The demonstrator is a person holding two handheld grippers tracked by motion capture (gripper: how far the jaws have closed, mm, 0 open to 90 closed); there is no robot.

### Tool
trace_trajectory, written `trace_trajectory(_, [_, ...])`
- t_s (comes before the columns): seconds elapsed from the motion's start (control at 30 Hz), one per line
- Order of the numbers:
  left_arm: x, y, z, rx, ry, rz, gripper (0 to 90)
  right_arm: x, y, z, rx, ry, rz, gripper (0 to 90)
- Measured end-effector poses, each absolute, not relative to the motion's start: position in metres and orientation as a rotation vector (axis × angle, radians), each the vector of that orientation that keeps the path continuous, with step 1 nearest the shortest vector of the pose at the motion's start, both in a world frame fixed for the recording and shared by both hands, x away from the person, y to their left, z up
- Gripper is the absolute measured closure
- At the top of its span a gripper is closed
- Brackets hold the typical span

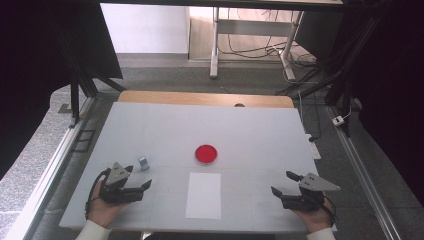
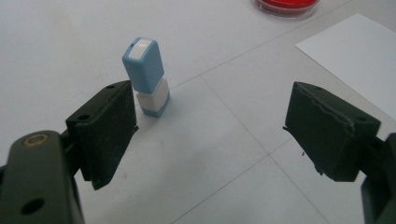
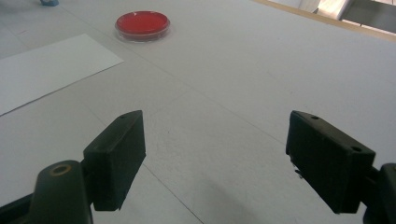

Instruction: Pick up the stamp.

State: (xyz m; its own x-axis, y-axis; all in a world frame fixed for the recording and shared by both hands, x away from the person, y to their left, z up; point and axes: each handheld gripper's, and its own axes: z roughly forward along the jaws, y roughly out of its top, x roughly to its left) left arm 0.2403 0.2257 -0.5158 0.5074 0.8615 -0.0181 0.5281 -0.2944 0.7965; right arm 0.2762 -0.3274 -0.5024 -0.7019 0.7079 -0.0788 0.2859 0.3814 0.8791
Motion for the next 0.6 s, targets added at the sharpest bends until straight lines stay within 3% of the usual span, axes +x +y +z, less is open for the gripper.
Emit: trace_trajectory(0.6, [0.243, 0.223, -0.494, 1.945, 1.155, 0.611, 16.4, 0.279, -0.326, -0.502, 0.855, 2.207, 1.283, 20.4])
